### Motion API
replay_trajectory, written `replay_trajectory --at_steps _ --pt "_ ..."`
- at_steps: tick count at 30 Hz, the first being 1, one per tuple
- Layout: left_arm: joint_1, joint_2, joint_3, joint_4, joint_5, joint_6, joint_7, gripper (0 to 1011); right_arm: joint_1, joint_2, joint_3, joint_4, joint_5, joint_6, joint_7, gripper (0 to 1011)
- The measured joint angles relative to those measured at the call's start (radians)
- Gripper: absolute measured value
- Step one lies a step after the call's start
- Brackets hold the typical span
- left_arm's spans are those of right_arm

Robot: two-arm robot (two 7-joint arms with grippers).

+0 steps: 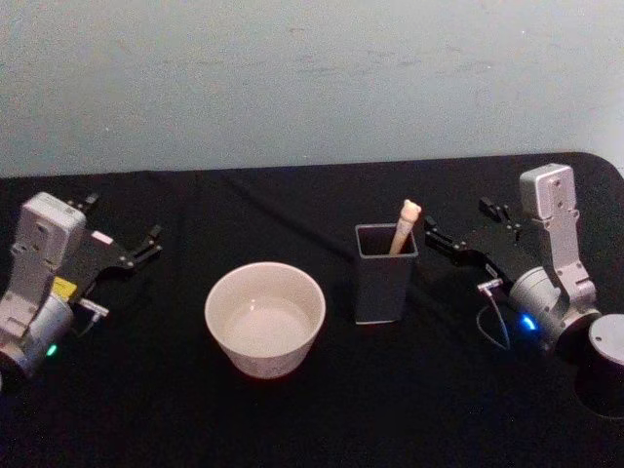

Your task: Pick up the stirring spoon with one hand, stir inside the cup, then place it back in its original position.

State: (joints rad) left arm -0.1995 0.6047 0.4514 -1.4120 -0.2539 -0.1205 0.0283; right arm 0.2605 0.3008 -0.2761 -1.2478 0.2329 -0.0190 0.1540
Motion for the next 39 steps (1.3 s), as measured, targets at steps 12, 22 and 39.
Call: replay_trajectory --at_steps 12,22,39 --pt "0.0 0.0 0.0 0.0 0.0 0.0 0.0 1001 0.0 0.001 0.0 -0.001 0.001 -0.001 -0.001 1002" --pt "0.0 0.0 0.0 0.0 0.0 0.0 0.0 1001 0.0 0.001 0.0 -0.002 0.002 -0.001 -0.001 1000" --pt "0.0 0.0 0.0 0.0 0.0 0.0 0.0 1001 0.0 0.001 0.0 -0.002 0.002 -0.001 0.0 1002"
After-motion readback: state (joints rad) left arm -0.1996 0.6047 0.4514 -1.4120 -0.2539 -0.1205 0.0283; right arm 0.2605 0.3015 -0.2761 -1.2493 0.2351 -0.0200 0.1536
